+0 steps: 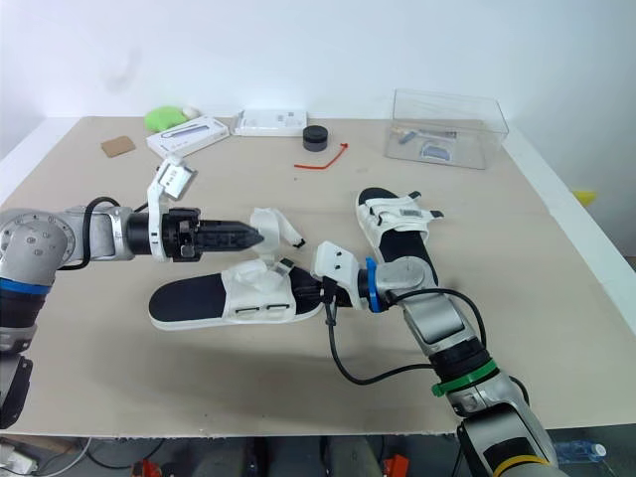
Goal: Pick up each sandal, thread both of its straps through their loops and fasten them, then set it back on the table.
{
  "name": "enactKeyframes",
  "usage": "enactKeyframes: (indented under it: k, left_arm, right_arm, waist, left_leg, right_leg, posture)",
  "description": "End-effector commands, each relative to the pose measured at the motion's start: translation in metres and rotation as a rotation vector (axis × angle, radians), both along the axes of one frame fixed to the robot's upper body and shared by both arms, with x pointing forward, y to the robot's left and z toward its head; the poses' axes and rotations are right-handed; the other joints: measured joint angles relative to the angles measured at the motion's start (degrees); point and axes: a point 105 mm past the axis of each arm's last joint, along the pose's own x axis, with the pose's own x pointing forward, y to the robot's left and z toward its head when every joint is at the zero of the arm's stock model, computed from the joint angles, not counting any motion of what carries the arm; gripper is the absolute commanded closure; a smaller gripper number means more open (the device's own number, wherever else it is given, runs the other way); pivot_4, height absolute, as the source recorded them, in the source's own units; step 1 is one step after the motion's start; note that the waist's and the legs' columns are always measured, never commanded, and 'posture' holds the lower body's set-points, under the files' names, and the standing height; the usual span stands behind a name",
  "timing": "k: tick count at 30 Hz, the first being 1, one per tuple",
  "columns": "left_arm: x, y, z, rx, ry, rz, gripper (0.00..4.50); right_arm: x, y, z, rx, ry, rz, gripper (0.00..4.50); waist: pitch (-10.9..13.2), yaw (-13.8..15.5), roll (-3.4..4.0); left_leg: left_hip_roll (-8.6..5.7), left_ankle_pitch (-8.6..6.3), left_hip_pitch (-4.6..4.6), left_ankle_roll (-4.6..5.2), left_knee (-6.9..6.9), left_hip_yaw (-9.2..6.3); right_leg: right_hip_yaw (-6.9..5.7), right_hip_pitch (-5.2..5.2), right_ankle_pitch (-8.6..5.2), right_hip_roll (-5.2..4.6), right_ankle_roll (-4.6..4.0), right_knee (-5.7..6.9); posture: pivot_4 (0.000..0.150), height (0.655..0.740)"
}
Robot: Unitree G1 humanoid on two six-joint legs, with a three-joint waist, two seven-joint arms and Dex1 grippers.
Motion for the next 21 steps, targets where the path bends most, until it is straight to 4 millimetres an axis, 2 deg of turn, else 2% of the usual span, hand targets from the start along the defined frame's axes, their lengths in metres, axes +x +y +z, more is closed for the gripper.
enactKeyframes:
  k: [1, 13, 21]
  left_arm:
    - [-0.005, 0.000, 0.000, 0.056, 0.017, -0.044, 1.04]
    - [-0.018, -0.008, -0.024, 0.174, 0.105, -0.151, 1.04]
    - [-0.018, -0.013, -0.023, 0.147, 0.172, -0.167, 1.04]
  right_arm:
    - [0.001, 0.004, 0.012, 0.018, -0.046, 0.020, 4.50]
    - [-0.001, 0.004, 0.013, 0.019, -0.051, 0.016, 4.50]
    - [-0.001, 0.004, 0.013, 0.019, -0.052, 0.017, 4.50]
  waist:
    - [0.0, 0.1, 0.00]
    - [0.0, 0.1, 0.00]
    - [0.0, 0.1, 0.00]
  left_leg:
    - [0.00, 0.01, -0.01, -0.01, 0.00, -0.02]
    - [-0.03, 0.03, -0.02, -0.04, 0.00, -0.01]
    - [-0.04, 0.02, -0.02, -0.04, 0.00, -0.01]
  right_leg:
    - [-0.02, 0.00, -0.01, 0.00, -0.01, 0.00]
    - [0.01, 0.00, -0.01, -0.03, -0.01, 0.01]
    - [0.02, 0.00, -0.01, -0.06, 0.00, 0.01]
  posture:
    - [0.150, 0.7400]
    - [0.150, 0.7400]
    - [0.150, 0.7400]
